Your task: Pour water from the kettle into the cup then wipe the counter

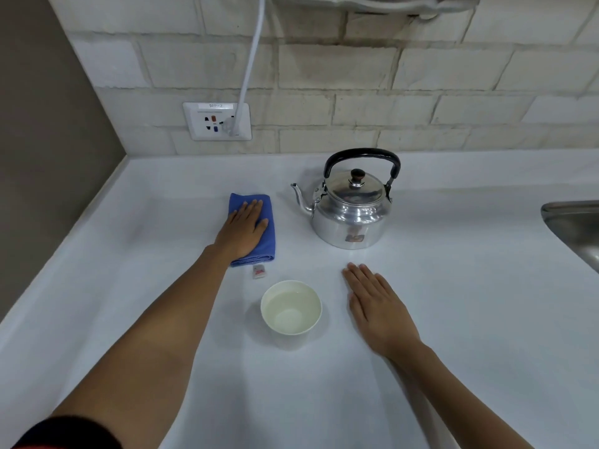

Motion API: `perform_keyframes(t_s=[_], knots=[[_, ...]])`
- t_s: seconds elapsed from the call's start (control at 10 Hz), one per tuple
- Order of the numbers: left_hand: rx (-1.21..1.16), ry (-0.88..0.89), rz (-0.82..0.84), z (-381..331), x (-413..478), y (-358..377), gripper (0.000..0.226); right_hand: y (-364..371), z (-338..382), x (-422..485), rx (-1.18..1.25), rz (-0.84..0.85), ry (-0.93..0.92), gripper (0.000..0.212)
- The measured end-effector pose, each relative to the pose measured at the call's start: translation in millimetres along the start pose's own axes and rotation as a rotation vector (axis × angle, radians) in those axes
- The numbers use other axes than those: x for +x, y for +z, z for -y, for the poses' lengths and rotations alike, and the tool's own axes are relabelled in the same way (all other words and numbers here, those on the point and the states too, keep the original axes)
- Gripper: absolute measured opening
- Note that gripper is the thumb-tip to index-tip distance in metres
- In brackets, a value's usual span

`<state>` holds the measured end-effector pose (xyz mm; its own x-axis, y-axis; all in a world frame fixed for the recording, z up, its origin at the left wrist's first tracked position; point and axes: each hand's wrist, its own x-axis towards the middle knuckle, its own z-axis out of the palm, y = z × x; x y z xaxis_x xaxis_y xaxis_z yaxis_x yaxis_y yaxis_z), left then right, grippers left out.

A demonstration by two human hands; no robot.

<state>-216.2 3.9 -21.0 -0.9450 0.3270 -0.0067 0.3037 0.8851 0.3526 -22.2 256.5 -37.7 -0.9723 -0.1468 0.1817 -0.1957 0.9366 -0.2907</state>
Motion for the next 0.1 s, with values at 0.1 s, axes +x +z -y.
perform_keyframes(t_s=[0.1], knots=[[-0.013,0.094,-0.117,-6.4,-10.7,-14.9,0.053,0.0,-1.2,0.1,-0.003,-0.005,-0.005,0.047]])
